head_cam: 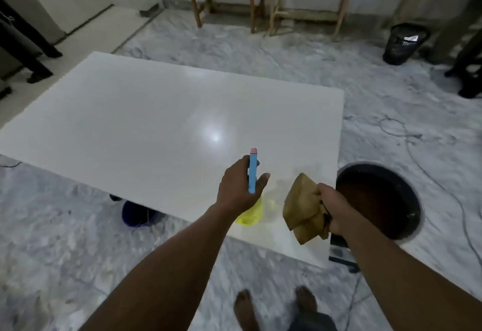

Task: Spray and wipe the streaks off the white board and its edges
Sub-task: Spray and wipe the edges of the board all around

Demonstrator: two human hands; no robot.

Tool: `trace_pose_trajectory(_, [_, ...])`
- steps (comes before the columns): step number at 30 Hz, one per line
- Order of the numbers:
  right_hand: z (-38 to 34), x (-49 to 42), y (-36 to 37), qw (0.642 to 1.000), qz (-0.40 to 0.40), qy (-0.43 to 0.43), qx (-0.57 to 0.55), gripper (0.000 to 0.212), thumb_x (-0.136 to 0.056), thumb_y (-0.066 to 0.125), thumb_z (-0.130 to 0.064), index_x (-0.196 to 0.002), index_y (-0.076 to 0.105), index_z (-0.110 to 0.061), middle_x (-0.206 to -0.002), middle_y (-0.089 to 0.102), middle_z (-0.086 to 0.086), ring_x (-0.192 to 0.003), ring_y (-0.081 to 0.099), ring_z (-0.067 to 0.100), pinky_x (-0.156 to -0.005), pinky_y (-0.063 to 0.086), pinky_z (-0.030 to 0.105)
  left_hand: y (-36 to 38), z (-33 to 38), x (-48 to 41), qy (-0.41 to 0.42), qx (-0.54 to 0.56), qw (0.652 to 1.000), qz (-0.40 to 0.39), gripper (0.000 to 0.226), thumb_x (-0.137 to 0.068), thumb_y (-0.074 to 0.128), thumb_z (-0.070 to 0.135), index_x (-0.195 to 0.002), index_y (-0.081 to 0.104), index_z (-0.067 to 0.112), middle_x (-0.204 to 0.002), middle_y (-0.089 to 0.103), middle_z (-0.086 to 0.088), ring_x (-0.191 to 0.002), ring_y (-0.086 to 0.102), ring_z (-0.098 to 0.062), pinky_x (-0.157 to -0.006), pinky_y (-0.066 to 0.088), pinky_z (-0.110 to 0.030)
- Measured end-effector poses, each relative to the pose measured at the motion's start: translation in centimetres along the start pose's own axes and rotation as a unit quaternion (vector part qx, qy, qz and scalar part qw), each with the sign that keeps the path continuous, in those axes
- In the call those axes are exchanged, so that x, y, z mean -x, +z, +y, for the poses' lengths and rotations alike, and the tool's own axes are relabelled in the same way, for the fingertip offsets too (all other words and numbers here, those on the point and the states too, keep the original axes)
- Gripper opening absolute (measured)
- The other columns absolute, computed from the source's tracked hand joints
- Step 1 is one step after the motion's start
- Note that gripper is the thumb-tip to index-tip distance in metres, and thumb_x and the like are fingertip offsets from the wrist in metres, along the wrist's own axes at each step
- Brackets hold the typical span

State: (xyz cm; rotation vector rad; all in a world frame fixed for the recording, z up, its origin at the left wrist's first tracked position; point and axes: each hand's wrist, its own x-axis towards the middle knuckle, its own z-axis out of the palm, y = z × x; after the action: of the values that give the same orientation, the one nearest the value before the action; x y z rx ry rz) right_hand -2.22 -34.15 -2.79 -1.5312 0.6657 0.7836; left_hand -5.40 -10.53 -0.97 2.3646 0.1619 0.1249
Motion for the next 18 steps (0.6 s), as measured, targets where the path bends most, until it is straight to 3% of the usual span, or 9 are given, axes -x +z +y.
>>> trace_pose_trajectory(4, [2.7, 0.1, -0.4, 0.993, 0.079, -0.059, 0.061, 0.023, -0.098, 0.044, -0.024, -0.085, 0.062, -0.015, -0.088, 0.063, 0.009, -0.084, 0.061, 0.027, -0.084, 0.055, 0.049, 2.0, 0.1, -0.3, 0.04, -0.002, 0.998, -0.046, 0.048, -0.097, 0.07, 0.051, -0.126, 0.063, 0.013, -0.118, 0.073, -0.002, -0.096, 0.072, -0.023, -0.079, 0.049, -0.027])
trace_pose_trajectory(6, [2.9, 0.3, -0.3, 0.978, 0.164, -0.091, 0.092, 0.023, -0.101, 0.042, -0.025, -0.102, 0.062, -0.013, -0.095, 0.057, 0.004, -0.094, 0.054, 0.026, -0.096, 0.049, 0.049, 2.6, 0.0, -0.8, 0.063, 0.0, 0.996, -0.059, 0.048, -0.096, 0.07, 0.052, -0.124, 0.062, 0.014, -0.113, 0.073, -0.002, -0.092, 0.073, -0.022, -0.079, 0.057, -0.033])
trace_pose_trajectory(9, [3.4, 0.9, 1.1, 0.952, 0.236, -0.149, 0.125, 0.025, -0.1, 0.039, -0.029, -0.122, 0.052, -0.027, -0.097, 0.057, 0.001, -0.085, 0.055, 0.023, -0.077, 0.047, 0.04, 3.3, 0.0, -1.3, 0.085, 0.003, 0.994, -0.065, 0.047, -0.097, 0.071, 0.051, -0.124, 0.062, 0.013, -0.107, 0.075, -0.004, -0.09, 0.076, -0.022, -0.081, 0.063, -0.041])
trace_pose_trajectory(11, [4.5, 0.6, 2.2, 0.917, 0.264, -0.224, 0.2, 0.044, -0.094, 0.042, -0.028, -0.138, 0.037, -0.034, -0.114, 0.06, 0.005, -0.094, 0.059, 0.027, -0.075, 0.053, 0.045, 3.6, -0.1, -1.8, 0.093, 0.001, 0.994, -0.056, 0.049, -0.097, 0.07, 0.053, -0.125, 0.062, 0.014, -0.107, 0.075, -0.003, -0.089, 0.076, -0.022, -0.081, 0.064, -0.042])
trace_pose_trajectory(14, [6.7, -1.6, 4.4, 0.891, 0.232, -0.199, 0.337, 0.067, -0.091, 0.047, -0.035, -0.15, 0.014, -0.033, -0.145, 0.043, 0.009, -0.124, 0.048, 0.035, -0.1, 0.047, 0.054, 3.8, -0.3, -2.6, 0.098, -0.003, 0.993, -0.06, 0.053, -0.096, 0.07, 0.056, -0.127, 0.062, 0.013, -0.113, 0.072, -0.003, -0.09, 0.074, -0.022, -0.082, 0.064, -0.038])
trace_pose_trajectory(18, [10.4, -3.4, 8.4, 0.873, 0.174, -0.105, 0.443, 0.071, -0.093, 0.048, -0.052, -0.151, 0.017, -0.024, -0.158, 0.025, 0.012, -0.14, 0.032, 0.036, -0.112, 0.035, 0.051, 4.1, -1.6, -2.6, 0.093, -0.007, 0.993, -0.067, 0.062, -0.092, 0.07, 0.062, -0.13, 0.059, 0.014, -0.117, 0.068, -0.002, -0.092, 0.069, -0.019, -0.081, 0.061, -0.033])
